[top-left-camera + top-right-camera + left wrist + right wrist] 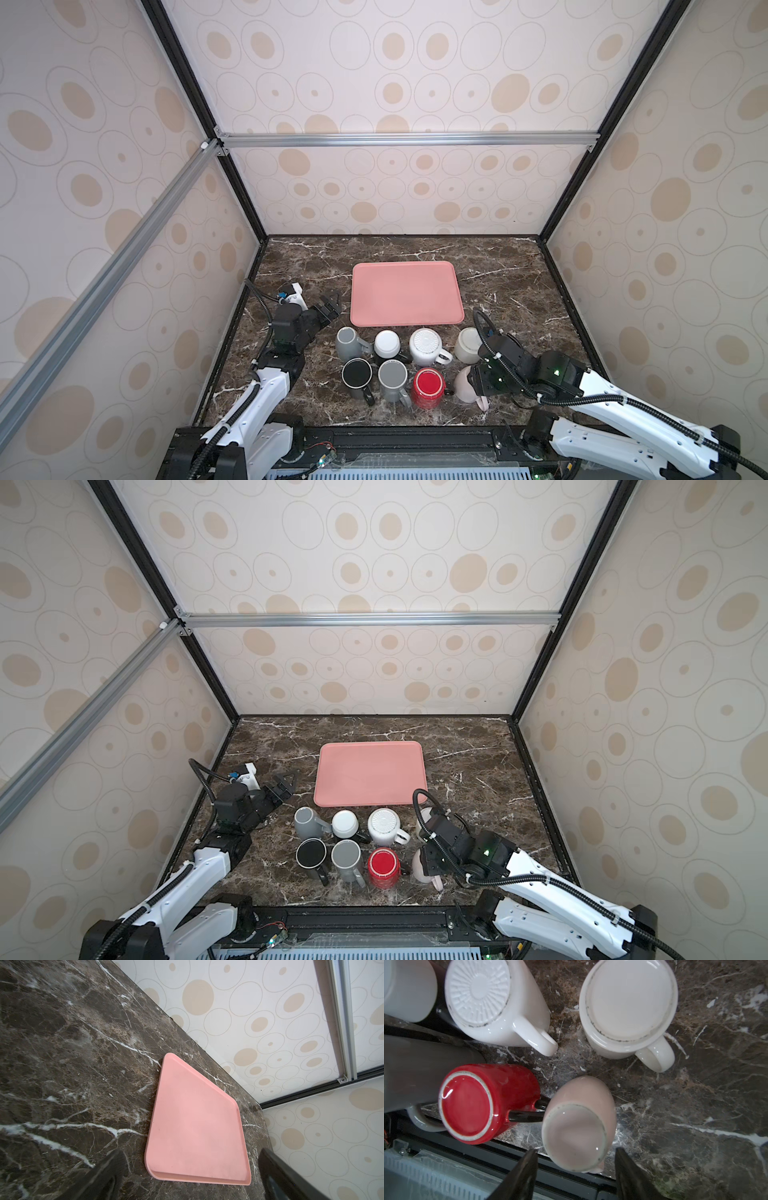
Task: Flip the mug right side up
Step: 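Lower the right gripper and grasp the pale pink mug's base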
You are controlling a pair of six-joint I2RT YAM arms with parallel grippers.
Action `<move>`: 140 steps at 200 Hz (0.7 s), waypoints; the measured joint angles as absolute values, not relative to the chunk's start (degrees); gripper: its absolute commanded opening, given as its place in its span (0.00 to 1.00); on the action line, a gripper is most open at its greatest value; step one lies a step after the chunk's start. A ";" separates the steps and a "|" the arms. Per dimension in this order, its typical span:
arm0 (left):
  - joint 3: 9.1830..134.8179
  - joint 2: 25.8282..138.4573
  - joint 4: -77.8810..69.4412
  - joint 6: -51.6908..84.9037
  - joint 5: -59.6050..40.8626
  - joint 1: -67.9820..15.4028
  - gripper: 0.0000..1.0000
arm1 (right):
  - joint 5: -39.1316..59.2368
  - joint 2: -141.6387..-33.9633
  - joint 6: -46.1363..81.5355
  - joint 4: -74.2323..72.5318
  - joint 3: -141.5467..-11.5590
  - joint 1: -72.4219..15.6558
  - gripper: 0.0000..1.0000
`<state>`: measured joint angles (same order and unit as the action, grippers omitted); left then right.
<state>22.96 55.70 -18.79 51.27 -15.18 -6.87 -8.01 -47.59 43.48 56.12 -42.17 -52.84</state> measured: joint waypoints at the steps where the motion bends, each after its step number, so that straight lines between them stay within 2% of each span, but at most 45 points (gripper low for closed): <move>1: 22.96 55.70 -18.79 51.27 -15.20 -6.87 0.99 | -8.03 -47.64 43.48 56.18 -42.17 -52.86 0.67; 34: 22.96 55.72 -18.79 51.35 -15.18 -6.87 0.99 | -8.32 -50.19 44.34 56.36 -40.01 -54.26 0.68; 99: 22.96 55.72 -18.70 51.37 -15.16 -6.87 0.99 | -5.96 -54.57 42.33 50.13 -38.63 -54.43 0.63; 140: 22.96 55.70 -18.63 51.37 -15.16 -6.87 0.99 | -6.24 -57.49 42.11 50.17 -38.83 -54.76 0.51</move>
<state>22.96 55.70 -18.63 51.37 -15.16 -6.87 -6.24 -57.49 42.11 50.17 -38.83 -54.76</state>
